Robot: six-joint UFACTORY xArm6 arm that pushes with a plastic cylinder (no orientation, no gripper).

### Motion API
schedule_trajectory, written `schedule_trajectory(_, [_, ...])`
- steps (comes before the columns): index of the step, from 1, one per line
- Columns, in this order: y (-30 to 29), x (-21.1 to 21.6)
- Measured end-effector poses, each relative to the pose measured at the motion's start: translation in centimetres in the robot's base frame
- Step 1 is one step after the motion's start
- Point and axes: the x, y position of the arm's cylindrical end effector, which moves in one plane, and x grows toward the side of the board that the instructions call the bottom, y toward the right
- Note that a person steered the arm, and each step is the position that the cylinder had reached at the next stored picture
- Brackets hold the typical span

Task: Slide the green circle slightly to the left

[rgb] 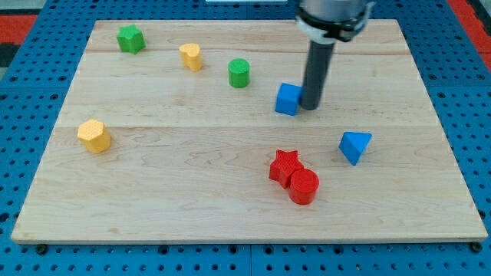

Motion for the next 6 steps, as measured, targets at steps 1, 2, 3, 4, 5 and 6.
schedule_trajectory(1, [1.1, -1.7])
schedule_trajectory(2, [2.0, -6.1])
schedule_trajectory(3, [-2.7, -7.9])
schedule_trajectory(4, [-9.2, -7.7])
schedule_trajectory(5, [-11.7, -7.5])
schedule_trajectory(6, [-8.7, -7.0])
